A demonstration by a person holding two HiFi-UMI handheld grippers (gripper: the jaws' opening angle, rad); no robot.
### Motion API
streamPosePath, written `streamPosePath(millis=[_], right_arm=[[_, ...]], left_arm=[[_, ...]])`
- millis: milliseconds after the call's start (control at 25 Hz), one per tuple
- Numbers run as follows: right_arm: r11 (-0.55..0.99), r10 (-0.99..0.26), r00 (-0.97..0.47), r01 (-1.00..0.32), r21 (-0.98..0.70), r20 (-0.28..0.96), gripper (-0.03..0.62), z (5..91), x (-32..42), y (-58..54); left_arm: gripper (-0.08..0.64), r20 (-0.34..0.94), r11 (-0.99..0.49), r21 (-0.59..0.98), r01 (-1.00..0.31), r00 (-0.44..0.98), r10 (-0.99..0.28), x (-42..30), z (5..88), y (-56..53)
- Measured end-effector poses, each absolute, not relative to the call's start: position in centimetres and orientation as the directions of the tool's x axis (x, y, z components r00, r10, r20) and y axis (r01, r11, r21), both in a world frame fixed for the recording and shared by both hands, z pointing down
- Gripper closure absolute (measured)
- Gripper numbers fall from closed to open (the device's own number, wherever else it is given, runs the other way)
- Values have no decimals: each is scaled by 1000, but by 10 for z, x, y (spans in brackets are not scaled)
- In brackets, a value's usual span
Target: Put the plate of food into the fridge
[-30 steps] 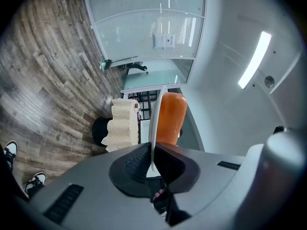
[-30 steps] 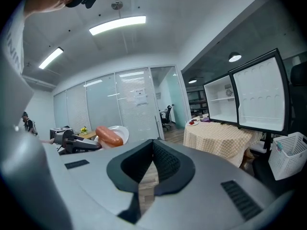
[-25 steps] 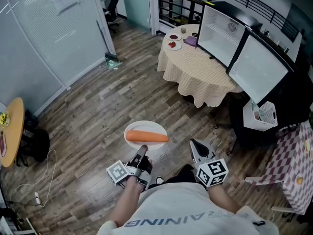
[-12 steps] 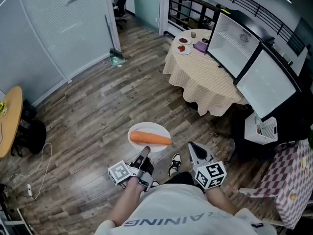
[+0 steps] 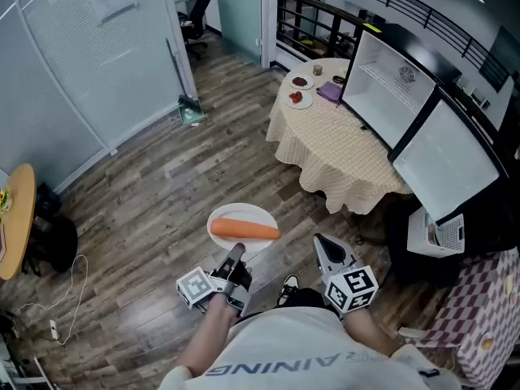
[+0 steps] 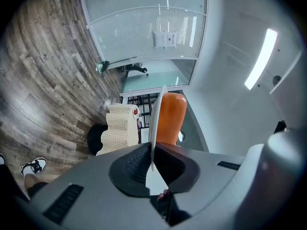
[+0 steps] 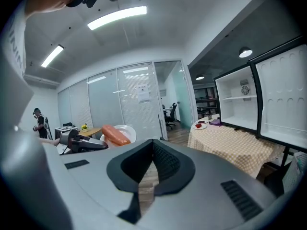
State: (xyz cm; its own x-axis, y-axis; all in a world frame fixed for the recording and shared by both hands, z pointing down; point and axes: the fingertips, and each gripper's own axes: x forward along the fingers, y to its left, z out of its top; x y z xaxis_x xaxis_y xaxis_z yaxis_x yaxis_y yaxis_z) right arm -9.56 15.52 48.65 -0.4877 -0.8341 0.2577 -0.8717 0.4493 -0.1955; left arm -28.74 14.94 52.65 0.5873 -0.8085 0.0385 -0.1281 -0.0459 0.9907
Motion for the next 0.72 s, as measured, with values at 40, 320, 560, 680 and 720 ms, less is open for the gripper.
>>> streamPosePath(millis=[40,320,560,680,720], right_arm=[[451,-834,-490,-870,-197,255,572,485,-91,147],[421,-850,-467,-880,-219,244,572,486,-41,100],[395,-864,-444,-890,-226,239,572,489,6,68],[362,-881,-415,-900,-241,226,572,489,25,56],[351,-886,-406,-903,-250,223,572,490,30,54]], left_arm=[[535,36,-50,990,-128,591,-806,-281,524,142],[535,39,-49,991,-123,620,-783,-231,518,90],[535,33,-65,990,-129,640,-767,-187,510,53],[535,33,-60,991,-117,661,-749,-171,506,41],[535,38,-58,991,-121,670,-741,-167,506,38]])
